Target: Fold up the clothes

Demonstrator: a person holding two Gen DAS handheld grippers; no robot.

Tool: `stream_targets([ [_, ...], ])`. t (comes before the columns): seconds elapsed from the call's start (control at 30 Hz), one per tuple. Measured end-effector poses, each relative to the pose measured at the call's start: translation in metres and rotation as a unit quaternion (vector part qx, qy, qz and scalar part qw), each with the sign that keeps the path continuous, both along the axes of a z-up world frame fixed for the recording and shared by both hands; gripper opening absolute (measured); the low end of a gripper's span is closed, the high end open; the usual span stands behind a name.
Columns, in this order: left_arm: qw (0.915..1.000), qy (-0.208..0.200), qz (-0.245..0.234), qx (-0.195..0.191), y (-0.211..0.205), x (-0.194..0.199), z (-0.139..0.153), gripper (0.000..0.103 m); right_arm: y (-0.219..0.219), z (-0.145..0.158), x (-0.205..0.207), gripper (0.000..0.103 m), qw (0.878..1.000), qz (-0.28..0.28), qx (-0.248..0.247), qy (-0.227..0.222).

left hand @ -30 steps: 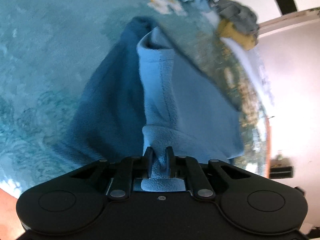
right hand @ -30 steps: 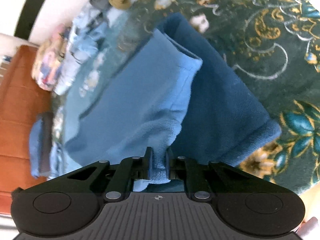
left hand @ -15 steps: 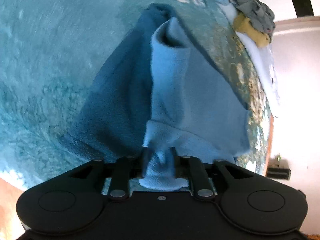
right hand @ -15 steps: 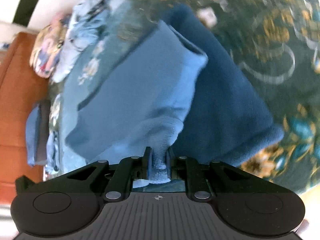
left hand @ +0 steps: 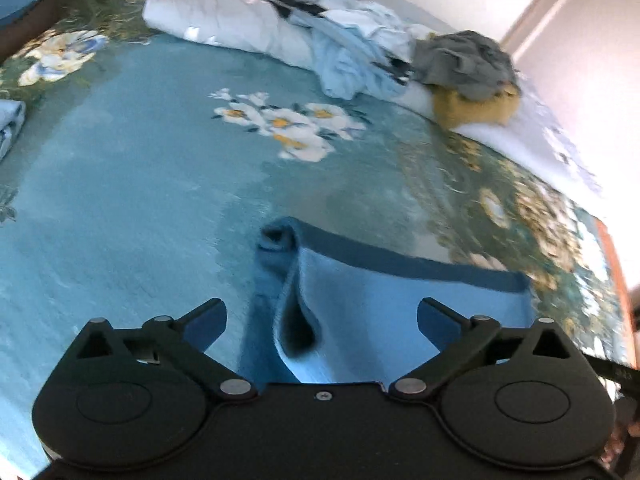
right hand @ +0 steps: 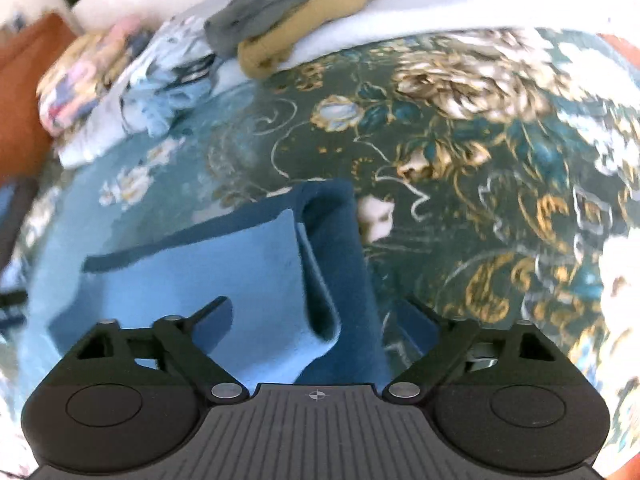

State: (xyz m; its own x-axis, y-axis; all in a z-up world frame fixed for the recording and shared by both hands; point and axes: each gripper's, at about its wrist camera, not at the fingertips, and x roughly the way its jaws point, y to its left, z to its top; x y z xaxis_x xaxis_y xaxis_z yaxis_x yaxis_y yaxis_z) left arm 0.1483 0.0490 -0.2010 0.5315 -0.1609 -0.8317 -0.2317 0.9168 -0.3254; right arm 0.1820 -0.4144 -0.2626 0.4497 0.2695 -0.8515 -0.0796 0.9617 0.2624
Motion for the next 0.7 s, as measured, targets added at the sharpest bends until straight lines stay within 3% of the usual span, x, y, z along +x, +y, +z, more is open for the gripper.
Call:
stream_targets([
  [0.27, 0.9991, 0.034, 0.018, 0.016, 0.006, 0.018, -0.020, 0.101, 0.006, -0.023, 0.025, 0.098, 0.998, 0.044, -0.012, 0.034],
  [0.5, 0.9995, 0.028, -0.001, -0.018, 0.001, 0.038, -0.025, 0.101, -0.001, -0.043, 0.046, 0.098, 0.996, 0.049, 0.009, 0.072],
  [0.7, 0.9953, 0.066, -0.010, -0.070, 0.011, 0.053, -0.049, 0.101, -0.005, -0.053, 0.055, 0.097, 0.993, 0.065, 0.038, 0.093],
])
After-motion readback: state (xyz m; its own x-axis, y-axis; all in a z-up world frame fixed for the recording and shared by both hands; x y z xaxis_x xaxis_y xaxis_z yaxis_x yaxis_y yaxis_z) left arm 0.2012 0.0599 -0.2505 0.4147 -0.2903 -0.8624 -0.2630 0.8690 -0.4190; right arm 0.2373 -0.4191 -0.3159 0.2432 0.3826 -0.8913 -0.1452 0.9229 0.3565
